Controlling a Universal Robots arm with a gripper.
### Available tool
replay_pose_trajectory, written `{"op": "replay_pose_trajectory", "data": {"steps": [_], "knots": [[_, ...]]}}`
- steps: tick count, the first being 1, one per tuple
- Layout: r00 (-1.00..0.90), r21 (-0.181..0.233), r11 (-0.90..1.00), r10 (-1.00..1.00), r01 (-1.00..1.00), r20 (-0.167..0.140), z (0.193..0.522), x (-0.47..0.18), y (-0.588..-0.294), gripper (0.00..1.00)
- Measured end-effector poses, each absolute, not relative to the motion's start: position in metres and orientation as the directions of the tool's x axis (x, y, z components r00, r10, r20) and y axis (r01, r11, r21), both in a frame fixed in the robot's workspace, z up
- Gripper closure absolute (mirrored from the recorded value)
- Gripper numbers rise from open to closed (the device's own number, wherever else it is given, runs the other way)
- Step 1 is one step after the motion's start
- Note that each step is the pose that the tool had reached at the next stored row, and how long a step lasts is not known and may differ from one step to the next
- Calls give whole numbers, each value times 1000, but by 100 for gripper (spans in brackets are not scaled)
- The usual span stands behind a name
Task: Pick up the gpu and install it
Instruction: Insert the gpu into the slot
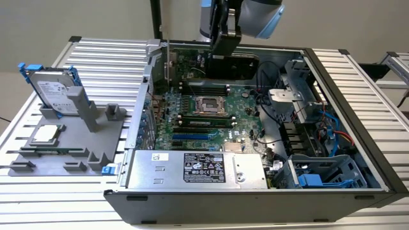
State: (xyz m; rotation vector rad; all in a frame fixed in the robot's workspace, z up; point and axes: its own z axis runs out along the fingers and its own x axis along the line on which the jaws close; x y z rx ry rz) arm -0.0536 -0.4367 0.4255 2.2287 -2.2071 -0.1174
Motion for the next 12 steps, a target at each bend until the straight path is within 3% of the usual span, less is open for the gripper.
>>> {"op": "replay_pose_trajectory", "data": {"steps": [12], "knots": [[9, 34, -11, -999, -999, -51, 419, -54, -437, 100]]}}
